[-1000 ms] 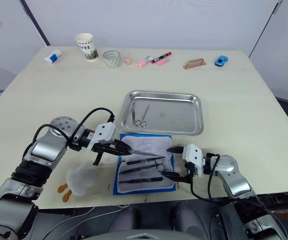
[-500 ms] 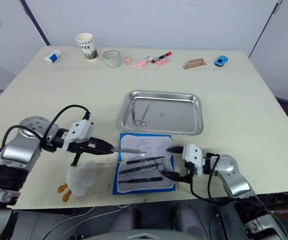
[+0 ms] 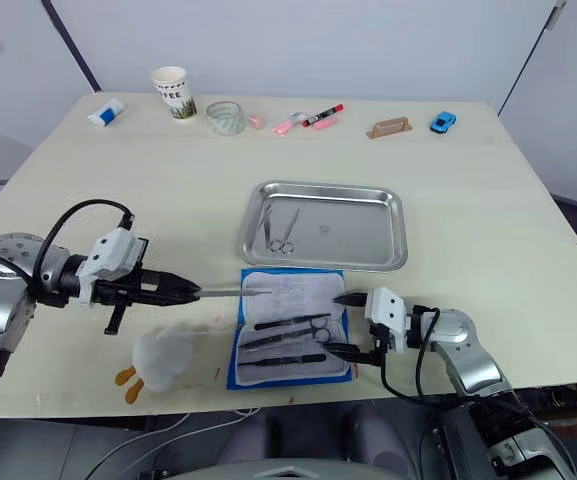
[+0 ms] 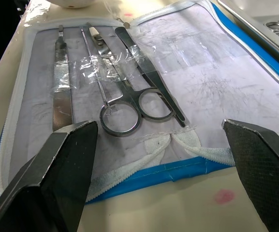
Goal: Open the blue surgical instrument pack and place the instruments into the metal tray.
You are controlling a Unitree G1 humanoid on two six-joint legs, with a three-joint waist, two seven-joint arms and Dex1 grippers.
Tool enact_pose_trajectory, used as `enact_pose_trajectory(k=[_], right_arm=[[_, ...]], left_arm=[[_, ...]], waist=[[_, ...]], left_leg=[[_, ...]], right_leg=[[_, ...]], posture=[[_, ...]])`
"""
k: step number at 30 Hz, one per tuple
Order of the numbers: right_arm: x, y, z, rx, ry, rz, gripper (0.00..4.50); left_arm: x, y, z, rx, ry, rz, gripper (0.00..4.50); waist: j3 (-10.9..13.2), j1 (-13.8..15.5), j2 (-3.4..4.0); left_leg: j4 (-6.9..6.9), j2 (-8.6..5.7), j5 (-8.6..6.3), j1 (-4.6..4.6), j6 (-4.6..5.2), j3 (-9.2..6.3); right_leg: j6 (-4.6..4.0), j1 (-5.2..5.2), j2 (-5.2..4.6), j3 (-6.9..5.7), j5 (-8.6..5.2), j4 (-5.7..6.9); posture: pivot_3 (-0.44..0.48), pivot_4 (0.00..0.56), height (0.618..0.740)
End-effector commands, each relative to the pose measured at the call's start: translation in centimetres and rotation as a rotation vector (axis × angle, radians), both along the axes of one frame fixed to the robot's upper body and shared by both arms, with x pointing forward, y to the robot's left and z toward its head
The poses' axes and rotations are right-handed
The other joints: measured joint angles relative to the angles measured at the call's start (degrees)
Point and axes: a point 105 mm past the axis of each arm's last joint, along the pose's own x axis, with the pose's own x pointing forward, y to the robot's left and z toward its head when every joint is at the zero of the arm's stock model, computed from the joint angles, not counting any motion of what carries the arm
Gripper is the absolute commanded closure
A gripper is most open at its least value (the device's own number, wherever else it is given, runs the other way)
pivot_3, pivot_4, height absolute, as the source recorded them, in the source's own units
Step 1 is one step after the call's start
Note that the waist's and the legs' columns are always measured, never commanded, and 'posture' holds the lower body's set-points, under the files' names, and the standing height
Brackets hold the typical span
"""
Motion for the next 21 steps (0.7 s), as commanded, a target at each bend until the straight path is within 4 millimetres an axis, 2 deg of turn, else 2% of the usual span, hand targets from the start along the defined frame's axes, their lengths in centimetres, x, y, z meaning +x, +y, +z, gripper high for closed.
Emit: enact_pose_trajectory(k=[1,5,9,13,17,21], right_arm=[[-4.1,-1.7,-8.6,-0.244,0.332,-0.006,0.00],[-4.2,-1.7,-8.6,-0.243,0.332,-0.004,0.00],[-4.2,-1.7,-8.6,-0.243,0.333,-0.005,0.00],[-4.0,-1.6,-8.6,-0.241,0.330,-0.011,0.00],[-3.9,-1.5,-8.6,-0.236,0.329,-0.015,0.00],[-4.0,-1.4,-8.7,-0.235,0.333,-0.013,0.00]], left_arm=[[1.1,-3.0,2.1,-0.151,-0.080,0.103,4.41],[2.3,-5.8,2.6,-0.261,-0.073,0.251,4.41],[3.4,-7.9,2.2,-0.321,-0.068,0.380,4.41],[6.2,-10.5,2.7,-0.431,-0.136,0.583,4.41],[7.7,-12.7,1.9,-0.473,-0.122,0.770,4.41],[9.1,-13.5,0.7,-0.471,-0.116,0.907,4.41]], waist=[[0.00,-0.01,0.00],[-0.01,-0.11,-0.02],[-0.01,-0.06,-0.02],[-0.08,0.04,-0.14],[-0.09,-0.16,-0.14],[-0.13,-0.08,-0.14]], left_leg=[[0.00,-0.01,0.00,0.00,0.00,0.00],[0.01,-0.04,0.00,-0.02,0.00,0.02],[0.02,-0.06,0.00,-0.02,0.00,-0.01],[0.12,-0.13,0.01,-0.01,-0.01,-0.13],[0.08,-0.10,0.00,0.03,-0.01,-0.18],[0.08,-0.10,0.00,0.09,-0.02,-0.22]], right_leg=[[0.00,0.02,0.00,0.00,0.00,-0.01],[0.06,0.06,0.05,0.02,0.03,0.01],[0.25,0.09,0.12,0.04,0.14,0.02],[0.25,0.21,0.13,0.03,0.15,0.03],[0.18,0.39,0.26,0.09,0.20,0.00],[0.18,0.46,0.57,0.12,0.21,0.00]], posture=[[0.000,0.150,0.740],[0.000,0.150,0.740],[0.000,0.150,0.740],[0.000,0.150,0.740],[0.000,0.150,0.740],[0.000,0.150,0.740]])
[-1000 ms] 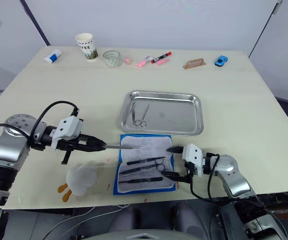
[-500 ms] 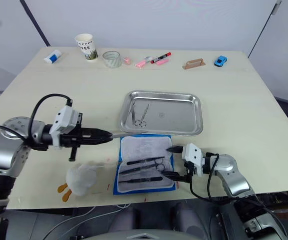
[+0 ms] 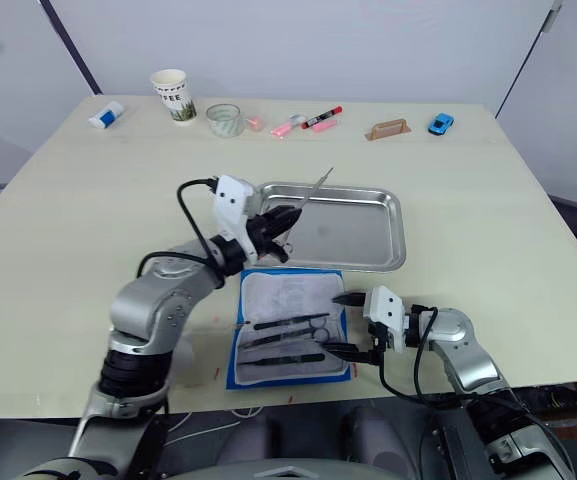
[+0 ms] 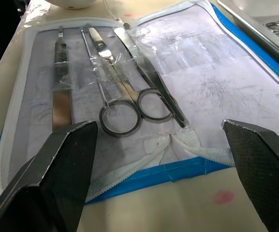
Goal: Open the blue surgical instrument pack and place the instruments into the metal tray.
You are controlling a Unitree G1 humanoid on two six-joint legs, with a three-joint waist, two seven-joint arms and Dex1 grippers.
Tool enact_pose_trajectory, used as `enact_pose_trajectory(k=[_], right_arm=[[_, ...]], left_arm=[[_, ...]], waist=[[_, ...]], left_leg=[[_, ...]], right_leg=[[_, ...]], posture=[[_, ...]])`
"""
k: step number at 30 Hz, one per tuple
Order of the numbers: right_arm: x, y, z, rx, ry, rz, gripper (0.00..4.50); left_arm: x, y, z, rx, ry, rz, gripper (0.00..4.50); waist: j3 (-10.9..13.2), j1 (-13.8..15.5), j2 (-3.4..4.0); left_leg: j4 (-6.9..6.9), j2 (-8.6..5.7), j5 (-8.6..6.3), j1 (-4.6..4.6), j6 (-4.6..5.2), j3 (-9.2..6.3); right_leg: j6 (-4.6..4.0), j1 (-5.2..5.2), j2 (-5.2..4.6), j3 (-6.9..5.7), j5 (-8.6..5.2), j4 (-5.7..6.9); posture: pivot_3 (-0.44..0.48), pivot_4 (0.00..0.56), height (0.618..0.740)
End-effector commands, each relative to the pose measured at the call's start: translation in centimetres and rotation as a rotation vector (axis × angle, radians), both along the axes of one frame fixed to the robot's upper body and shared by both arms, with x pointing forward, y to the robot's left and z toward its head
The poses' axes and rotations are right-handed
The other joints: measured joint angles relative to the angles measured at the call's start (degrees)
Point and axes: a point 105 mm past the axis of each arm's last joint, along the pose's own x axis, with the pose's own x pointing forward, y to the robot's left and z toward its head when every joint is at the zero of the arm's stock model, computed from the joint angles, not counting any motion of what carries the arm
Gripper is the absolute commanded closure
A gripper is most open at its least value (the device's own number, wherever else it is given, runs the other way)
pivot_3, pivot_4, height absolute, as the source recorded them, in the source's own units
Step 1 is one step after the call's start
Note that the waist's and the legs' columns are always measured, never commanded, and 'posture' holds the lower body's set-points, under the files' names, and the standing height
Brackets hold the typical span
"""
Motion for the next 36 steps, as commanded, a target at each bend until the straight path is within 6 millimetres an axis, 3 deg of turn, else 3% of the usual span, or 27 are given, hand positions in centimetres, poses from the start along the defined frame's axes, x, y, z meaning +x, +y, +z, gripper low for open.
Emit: enact_pose_trajectory(k=[1,8,22,33,36], right_arm=[[-4.2,-1.5,-8.6,-0.237,0.326,-0.011,0.00],[-4.4,-1.4,-8.6,-0.235,0.325,-0.004,0.00],[-4.3,-1.1,-8.5,-0.231,0.318,0.002,0.00],[-4.9,-1.3,-8.6,-0.234,0.327,0.004,0.00],[-4.9,-1.2,-8.5,-0.231,0.327,0.004,0.00]], left_arm=[[1.3,-0.4,0.0,0.010,-0.018,0.139,4.41],[2.1,-1.2,-2.2,0.022,0.052,0.288,4.41],[2.3,-1.3,-5.4,0.002,0.191,0.385,4.41],[1.6,-1.5,-6.2,0.016,0.223,0.385,4.41],[1.6,-1.1,-6.0,0.026,0.212,0.406,3.18]], waist=[[-0.06,0.07,-0.02],[-0.12,0.04,-0.04],[-0.16,-0.01,-0.05],[-0.40,0.00,0.16],[-0.41,0.02,0.18]], left_leg=[[0.00,0.00,0.00,0.00,0.00,-0.02],[0.00,0.00,0.00,0.02,-0.01,-0.03],[0.00,0.00,0.00,0.01,-0.02,-0.05],[-0.02,-0.01,-0.01,0.02,-0.03,-0.05],[-0.03,-0.01,-0.01,0.02,-0.03,-0.06]], right_leg=[[0.00,0.01,0.00,-0.01,0.00,0.00],[-0.01,0.02,0.03,-0.01,0.00,0.00],[-0.01,0.02,0.05,-0.02,0.00,-0.01],[-0.01,0.02,0.05,-0.02,0.00,-0.04],[-0.01,0.02,0.05,-0.02,0.00,-0.04]], posture=[[0.000,0.150,0.740],[0.000,0.150,0.740],[0.000,0.150,0.740],[0.000,0.150,0.740],[0.000,0.150,0.740]])
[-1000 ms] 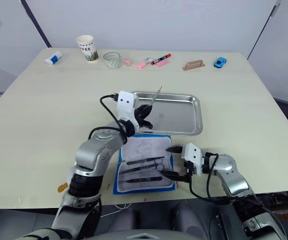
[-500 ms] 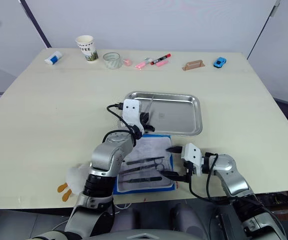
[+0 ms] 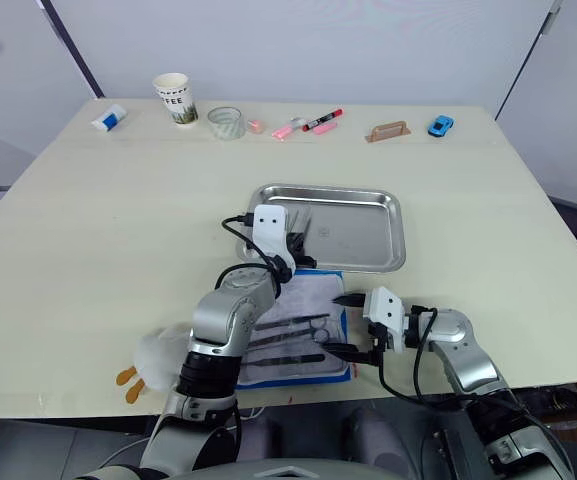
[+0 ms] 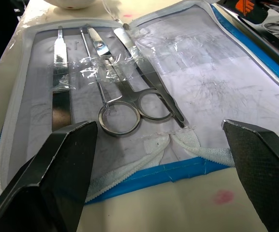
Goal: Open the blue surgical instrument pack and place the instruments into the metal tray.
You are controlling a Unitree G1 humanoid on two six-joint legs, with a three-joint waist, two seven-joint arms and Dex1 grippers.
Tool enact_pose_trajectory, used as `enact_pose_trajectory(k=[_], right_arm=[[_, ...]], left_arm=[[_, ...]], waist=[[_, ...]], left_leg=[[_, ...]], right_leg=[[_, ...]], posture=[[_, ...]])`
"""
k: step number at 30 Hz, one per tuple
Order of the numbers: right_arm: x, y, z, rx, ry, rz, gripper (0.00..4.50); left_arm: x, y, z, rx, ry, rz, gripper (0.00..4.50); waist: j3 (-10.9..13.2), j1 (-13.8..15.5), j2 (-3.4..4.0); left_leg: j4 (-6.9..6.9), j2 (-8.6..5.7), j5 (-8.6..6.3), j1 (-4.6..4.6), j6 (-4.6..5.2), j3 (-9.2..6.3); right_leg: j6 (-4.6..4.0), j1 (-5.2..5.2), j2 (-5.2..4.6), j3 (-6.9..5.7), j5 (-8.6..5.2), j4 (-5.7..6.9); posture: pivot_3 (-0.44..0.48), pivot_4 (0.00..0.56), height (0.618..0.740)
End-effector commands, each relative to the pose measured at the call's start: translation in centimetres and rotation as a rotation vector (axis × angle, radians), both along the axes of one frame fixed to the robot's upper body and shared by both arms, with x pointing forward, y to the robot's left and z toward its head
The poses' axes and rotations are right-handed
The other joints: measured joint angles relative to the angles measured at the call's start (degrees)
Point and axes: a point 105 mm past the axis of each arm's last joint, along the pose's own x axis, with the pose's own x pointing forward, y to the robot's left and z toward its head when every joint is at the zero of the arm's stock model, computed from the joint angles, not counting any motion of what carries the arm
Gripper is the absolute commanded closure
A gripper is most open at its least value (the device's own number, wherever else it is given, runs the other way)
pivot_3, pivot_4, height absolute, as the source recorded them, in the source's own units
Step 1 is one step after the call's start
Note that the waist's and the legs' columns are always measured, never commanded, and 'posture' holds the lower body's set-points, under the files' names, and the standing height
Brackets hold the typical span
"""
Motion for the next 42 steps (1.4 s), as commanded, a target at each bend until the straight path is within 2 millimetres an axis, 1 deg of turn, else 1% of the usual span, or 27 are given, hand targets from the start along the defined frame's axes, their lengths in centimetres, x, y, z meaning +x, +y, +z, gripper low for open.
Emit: enact_pose_trajectory(k=[1,2,4,5,9,13,16,19,23,28,29,32,35,36,39,42], right_arm=[[-4.8,-1.2,-8.4,-0.228,0.323,0.008,0.00],[-4.8,-1.2,-8.4,-0.227,0.323,0.008,0.00],[-4.8,-1.2,-8.4,-0.227,0.322,0.006,0.00],[-4.7,-1.2,-8.4,-0.228,0.321,0.005,0.00],[-4.7,-1.2,-8.4,-0.228,0.321,0.003,0.00],[-4.8,-1.2,-8.4,-0.227,0.324,0.002,0.00],[-4.8,-1.2,-8.4,-0.225,0.323,0.001,0.00],[-4.6,-1.2,-8.3,-0.224,0.319,0.001,0.00],[-4.5,-1.2,-8.3,-0.224,0.317,0.003,0.00],[-4.5,-1.2,-8.3,-0.222,0.318,0.003,0.00],[-4.5,-1.2,-8.2,-0.222,0.318,0.002,0.00],[-4.5,-1.3,-8.3,-0.222,0.320,0.000,0.00],[-4.5,-1.3,-8.3,-0.223,0.322,-0.001,0.00],[-4.6,-1.4,-8.3,-0.224,0.322,-0.001,0.00],[-4.6,-1.4,-8.3,-0.223,0.324,0.001,0.00],[-4.6,-1.3,-8.2,-0.222,0.324,0.001,0.00]], left_arm=[[-0.1,0.4,0.4,0.024,-0.018,0.027,2.68],[0.0,0.6,0.4,0.031,-0.021,0.035,2.23],[0.1,0.6,0.5,0.036,-0.023,0.042,1.53],[0.1,0.7,0.5,0.037,-0.023,0.044,1.04],[0.1,0.9,0.7,0.039,-0.032,0.049,1.04],[0.1,1.0,2.2,0.046,-0.098,0.014,1.04],[-0.1,1.1,3.3,0.040,-0.146,-0.038,1.04],[-0.6,1.6,4.7,0.055,-0.210,-0.135,1.04],[-1.2,2.6,5.3,0.082,-0.245,-0.261,1.04],[-2.6,4.1,6.3,0.065,-0.303,-0.496,1.04],[-3.1,4.4,6.4,0.064,-0.308,-0.557,1.04],[-5.1,5.5,6.2,0.064,-0.304,-0.761,1.04],[-6.4,6.4,6.0,0.080,-0.296,-0.891,1.04],[-6.5,7.1,6.0,0.082,-0.290,-0.912,1.04],[-7.8,9.6,5.7,0.140,-0.263,-1.052,1.04],[-9.0,11.1,5.1,0.194,-0.225,-1.180,1.04]], waist=[[-0.01,0.01,0.01],[-0.01,0.01,0.02],[-0.01,0.01,0.02],[-0.01,0.01,0.02],[-0.01,0.01,0.02],[-0.01,-0.01,0.02],[0.00,-0.01,0.02],[0.00,-0.03,0.03],[0.02,-0.03,0.06],[0.05,-0.09,0.06],[0.05,-0.07,0.06],[0.06,-0.10,0.04],[0.06,-0.09,0.04],[0.06,-0.08,0.04],[0.06,-0.10,0.03],[0.06,-0.09,0.03]], left_leg=[[0.00,0.00,0.00,0.00,0.00,0.00],[0.00,0.00,0.00,0.00,0.00,-0.01],[0.00,0.00,0.00,0.00,0.00,-0.01],[0.00,0.00,0.00,0.00,0.00,-0.01],[-0.01,0.00,0.00,0.00,0.00,-0.02],[-0.01,0.00,0.00,0.00,0.00,-0.02],[-0.02,0.00,0.00,-0.01,-0.01,-0.03],[-0.03,0.00,0.00,-0.01,-0.01,-0.02],[-0.09,0.00,0.00,0.02,-0.02,-0.03],[-0.09,0.00,0.00,0.02,-0.02,-0.04],[-0.16,0.07,0.00,0.03,-0.02,-0.07],[-0.17,0.08,0.00,0.03,-0.02,-0.05],[-0.19,0.08,-0.01,0.04,-0.02,-0.05],[-0.19,0.09,0.00,0.03,-0.02,-0.09],[-0.19,0.14,0.00,-0.01,-0.02,-0.13],[-0.25,0.22,-0.01,-0.05,-0.01,-0.08]], right_leg=[[0.00,0.00,0.00,0.00,0.00,0.00],[0.00,0.00,0.00,0.00,0.00,0.00],[0.00,0.00,0.00,-0.01,0.00,0.00],[0.00,0.00,0.00,-0.01,0.00,0.00],[0.00,0.00,0.00,-0.01,0.00,-0.01],[-0.01,-0.01,0.00,-0.01,-0.01,-0.01],[-0.01,-0.02,0.00,-0.01,-0.01,-0.02],[-0.01,-0.02,-0.01,-0.01,-0.01,-0.03],[-0.03,-0.02,-0.05,-0.01,-0.02,-0.04],[-0.06,-0.02,-0.09,-0.01,-0.04,-0.07],[-0.25,-0.05,-0.23,-0.02,-0.14,-0.07],[-0.26,-0.11,-0.28,-0.02,-0.15,-0.11],[-0.28,-0.14,-0.35,-0.01,-0.17,-0.15],[-0.29,-0.18,-0.42,-0.01,-0.17,-0.15],[-0.29,-0.37,-0.50,-0.02,-0.17,-0.14],[-0.31,-0.52,-0.51,-0.04,-0.18,-0.15]], posture=[[0.000,0.150,0.740],[0.000,0.150,0.740],[0.000,0.150,0.740],[0.000,0.150,0.740],[0.000,0.150,0.740],[0.000,0.150,0.740],[0.000,0.150,0.740],[0.000,0.150,0.740],[0.000,0.150,0.740],[0.000,0.150,0.740],[0.000,0.150,0.740],[0.000,0.150,0.740],[0.000,0.150,0.740],[0.000,0.150,0.740],[0.000,0.150,0.740],[0.000,0.150,0.740]])
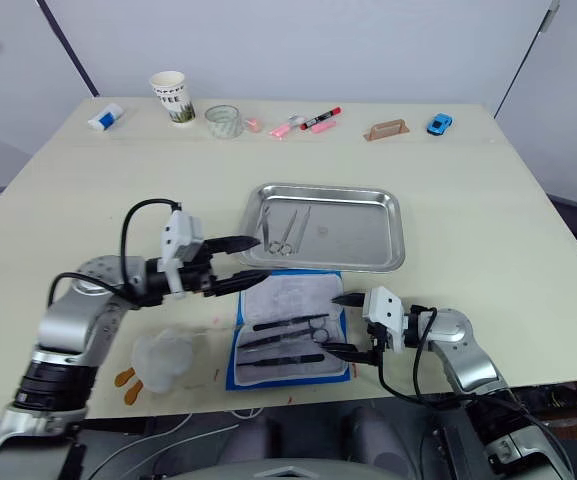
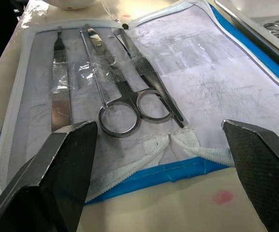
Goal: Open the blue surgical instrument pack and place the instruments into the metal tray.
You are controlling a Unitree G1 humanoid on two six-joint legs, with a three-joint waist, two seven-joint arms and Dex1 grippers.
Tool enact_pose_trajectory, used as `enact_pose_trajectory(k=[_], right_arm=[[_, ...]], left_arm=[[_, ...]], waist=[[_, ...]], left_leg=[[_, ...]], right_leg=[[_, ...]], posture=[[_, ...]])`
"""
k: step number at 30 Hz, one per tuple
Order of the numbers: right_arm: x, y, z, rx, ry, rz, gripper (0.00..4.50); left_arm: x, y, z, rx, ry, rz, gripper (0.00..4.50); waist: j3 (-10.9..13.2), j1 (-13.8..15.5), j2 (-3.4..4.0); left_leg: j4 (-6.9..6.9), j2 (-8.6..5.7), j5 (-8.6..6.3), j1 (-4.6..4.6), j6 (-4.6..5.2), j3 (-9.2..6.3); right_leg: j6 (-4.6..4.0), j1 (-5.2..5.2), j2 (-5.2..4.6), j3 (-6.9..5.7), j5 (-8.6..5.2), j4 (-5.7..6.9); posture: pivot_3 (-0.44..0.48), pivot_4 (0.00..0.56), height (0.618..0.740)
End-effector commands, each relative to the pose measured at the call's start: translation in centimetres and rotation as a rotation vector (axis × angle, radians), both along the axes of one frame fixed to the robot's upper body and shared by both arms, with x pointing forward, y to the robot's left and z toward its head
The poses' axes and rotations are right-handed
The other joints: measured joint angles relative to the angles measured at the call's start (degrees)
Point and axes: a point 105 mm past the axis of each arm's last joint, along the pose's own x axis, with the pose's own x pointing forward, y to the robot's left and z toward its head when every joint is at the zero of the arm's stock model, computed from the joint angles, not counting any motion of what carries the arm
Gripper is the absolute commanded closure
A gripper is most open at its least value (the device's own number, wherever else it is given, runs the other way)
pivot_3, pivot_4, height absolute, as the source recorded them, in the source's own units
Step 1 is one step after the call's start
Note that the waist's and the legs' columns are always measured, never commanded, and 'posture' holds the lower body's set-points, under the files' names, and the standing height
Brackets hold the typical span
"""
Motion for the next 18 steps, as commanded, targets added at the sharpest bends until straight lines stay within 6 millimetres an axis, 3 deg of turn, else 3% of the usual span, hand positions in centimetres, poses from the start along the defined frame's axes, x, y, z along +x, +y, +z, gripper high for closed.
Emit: enact_pose_trajectory(k=[1,8,18], right_arm=[[-4.6,-1.4,-8.4,-0.225,0.330,-0.005,0.00],[-4.6,-1.5,-8.4,-0.225,0.331,-0.005,0.00],[-4.6,-1.4,-8.4,-0.225,0.332,-0.012,0.00]], left_arm=[[-1.5,1.5,0.5,0.049,-0.043,-0.158,1.04],[-2.8,3.3,-0.8,0.175,-0.022,-0.300,1.04],[-3.3,-1.0,-2.8,0.134,-0.038,-0.250,1.04]], waist=[[0.00,0.01,-0.01],[0.00,0.06,-0.01],[0.00,0.12,-0.01]], left_leg=[[0.00,0.11,0.00,0.00,0.00,0.00],[-0.18,0.19,-0.01,-0.04,0.01,0.26],[-0.33,0.33,-0.01,-0.03,0.01,0.36]], right_leg=[[-0.01,-0.02,-0.04,-0.01,0.00,0.00],[-0.03,-0.07,-0.55,-0.18,-0.01,-0.04],[-0.07,-0.11,-0.86,-0.49,-0.01,-0.10]], posture=[[0.000,0.150,0.740],[0.000,0.150,0.740],[0.000,0.150,0.740]])
